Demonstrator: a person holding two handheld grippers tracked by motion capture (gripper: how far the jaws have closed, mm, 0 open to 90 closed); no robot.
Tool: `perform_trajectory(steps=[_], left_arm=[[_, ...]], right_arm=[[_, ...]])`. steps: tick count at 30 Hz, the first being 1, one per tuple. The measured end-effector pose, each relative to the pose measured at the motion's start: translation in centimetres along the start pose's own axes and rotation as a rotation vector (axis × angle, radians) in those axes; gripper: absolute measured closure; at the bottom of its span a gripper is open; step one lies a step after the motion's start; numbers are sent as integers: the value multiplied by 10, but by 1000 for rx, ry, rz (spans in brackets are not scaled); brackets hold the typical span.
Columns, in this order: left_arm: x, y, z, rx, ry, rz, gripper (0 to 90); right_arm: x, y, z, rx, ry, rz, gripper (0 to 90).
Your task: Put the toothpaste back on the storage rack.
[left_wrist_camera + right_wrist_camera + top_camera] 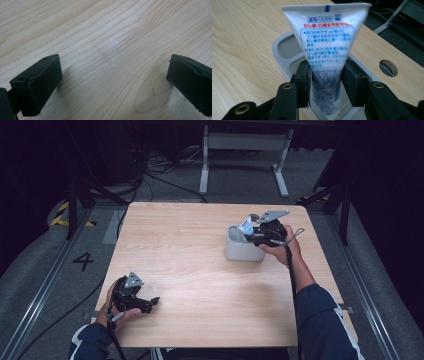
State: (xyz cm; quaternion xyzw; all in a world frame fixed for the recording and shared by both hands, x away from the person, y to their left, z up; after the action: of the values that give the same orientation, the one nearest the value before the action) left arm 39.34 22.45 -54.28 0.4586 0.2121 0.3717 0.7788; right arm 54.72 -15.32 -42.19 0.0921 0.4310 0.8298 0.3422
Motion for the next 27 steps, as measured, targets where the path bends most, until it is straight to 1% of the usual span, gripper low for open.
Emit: perform_trajectory(steps=[1, 2, 4, 6, 8, 10, 13, 15, 17, 19, 20, 24, 27], left_arm=[[0, 0, 0, -1, -4, 2, 6], [0, 0, 0, 1, 2, -2, 6], [0, 0, 0, -4, 4, 1, 7], [0, 0, 0, -4, 4, 1, 7], [0, 0, 0, -4, 5, 1, 7], [0, 0, 0, -4, 4, 1, 7], [0, 0, 0, -4, 4, 1, 7], [0, 0, 0, -2, 3, 0, 7], [-1, 0, 0, -1, 10, -3, 7], [0, 0, 0, 1, 3, -1, 7], [-1, 0, 0, -3, 10, -5, 7], [0, 0, 0, -4, 6, 1, 7], [0, 0, 0, -4, 5, 1, 6]], right_arm=[[-1, 0, 0, -2, -7, -11, 600], [-2, 0, 0, -5, -19, -18, 576], [-2, 1, 0, -15, -28, -1, 575], [-4, 2, -2, -12, -32, -13, 574], [-5, 3, -2, -22, -41, -10, 566], [-5, 5, -2, -31, -46, -7, 546], [-7, 6, -3, -28, -49, -18, 543], [-7, 8, -4, -31, -53, -13, 540], [-7, 9, -4, -31, -54, -20, 527], [-7, 11, -4, -35, -58, -22, 515], [-7, 12, -4, -35, -54, -28, 507], [-7, 16, -4, -31, -50, -37, 485], [-6, 20, -5, -31, -73, -47, 436]])
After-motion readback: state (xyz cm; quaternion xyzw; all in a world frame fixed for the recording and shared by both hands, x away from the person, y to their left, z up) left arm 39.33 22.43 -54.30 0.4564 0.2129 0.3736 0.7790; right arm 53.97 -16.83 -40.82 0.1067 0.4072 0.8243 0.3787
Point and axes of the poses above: each handheld gripper's, and its own axes: y roughly backward along the jaws, z roughly out of its top, x roughly to its left, the point moved 8 cm from there along -y, roughly forward along the jaws, and after that the axes turned 12 degrees about x, right-handed, at the moved point
